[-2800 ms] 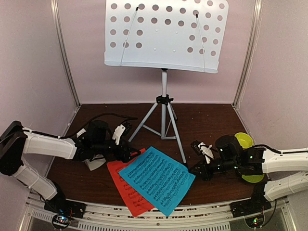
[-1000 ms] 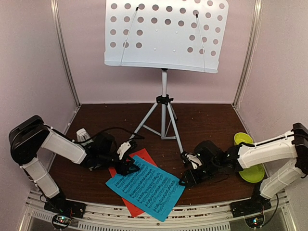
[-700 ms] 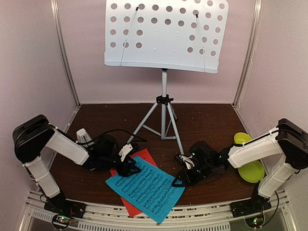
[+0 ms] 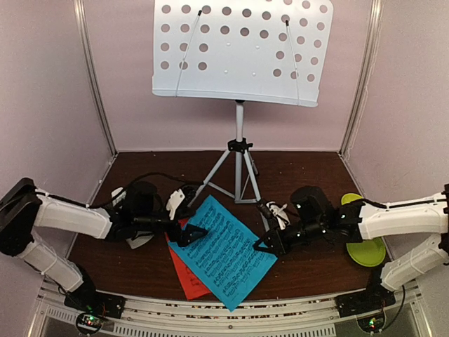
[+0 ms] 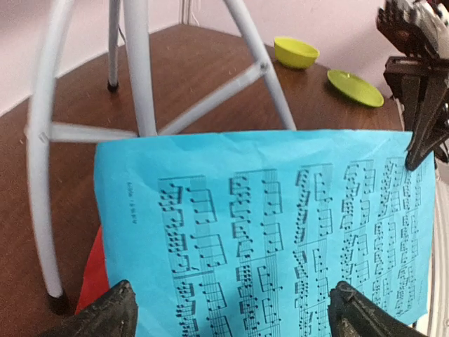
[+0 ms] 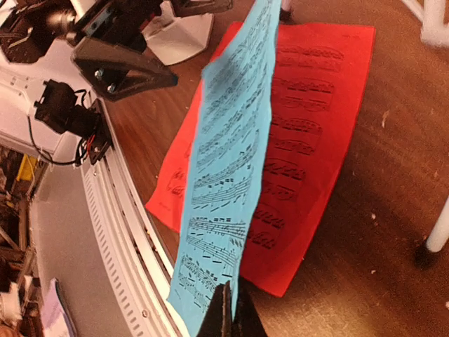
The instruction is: Set up the instrument practice props
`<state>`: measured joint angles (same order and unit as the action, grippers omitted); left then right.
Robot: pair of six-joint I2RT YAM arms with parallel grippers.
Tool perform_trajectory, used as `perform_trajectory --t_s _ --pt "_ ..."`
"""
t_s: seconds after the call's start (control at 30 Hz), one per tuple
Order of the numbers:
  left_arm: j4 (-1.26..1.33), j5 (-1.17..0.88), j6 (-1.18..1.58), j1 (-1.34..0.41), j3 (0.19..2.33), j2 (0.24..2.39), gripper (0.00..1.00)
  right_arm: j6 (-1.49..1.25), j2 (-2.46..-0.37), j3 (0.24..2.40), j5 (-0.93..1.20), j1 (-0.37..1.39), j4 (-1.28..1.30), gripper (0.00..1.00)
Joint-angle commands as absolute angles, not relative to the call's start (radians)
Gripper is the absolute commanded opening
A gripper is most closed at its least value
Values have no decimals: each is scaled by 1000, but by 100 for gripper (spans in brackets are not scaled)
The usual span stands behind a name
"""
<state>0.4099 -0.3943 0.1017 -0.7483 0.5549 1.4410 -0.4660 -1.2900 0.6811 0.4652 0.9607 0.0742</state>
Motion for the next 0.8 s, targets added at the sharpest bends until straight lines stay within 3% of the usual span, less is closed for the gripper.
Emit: perform_trajectory --t_s 0.0,0.27,0.5,0.77 --pt "334 -315 90 -752 586 1290 98 -193 -1161 695 319 1017 215 0" --pt "250 -266 42 -748 537 1043 98 -12 -910 667 269 1062 273 0" --pt "284 -408 16 -750 531 1030 96 92 -784 681 287 1075 335 0" --pt "251 -435 -66 -774 613 1072 98 198 -692 729 295 1105 450 0"
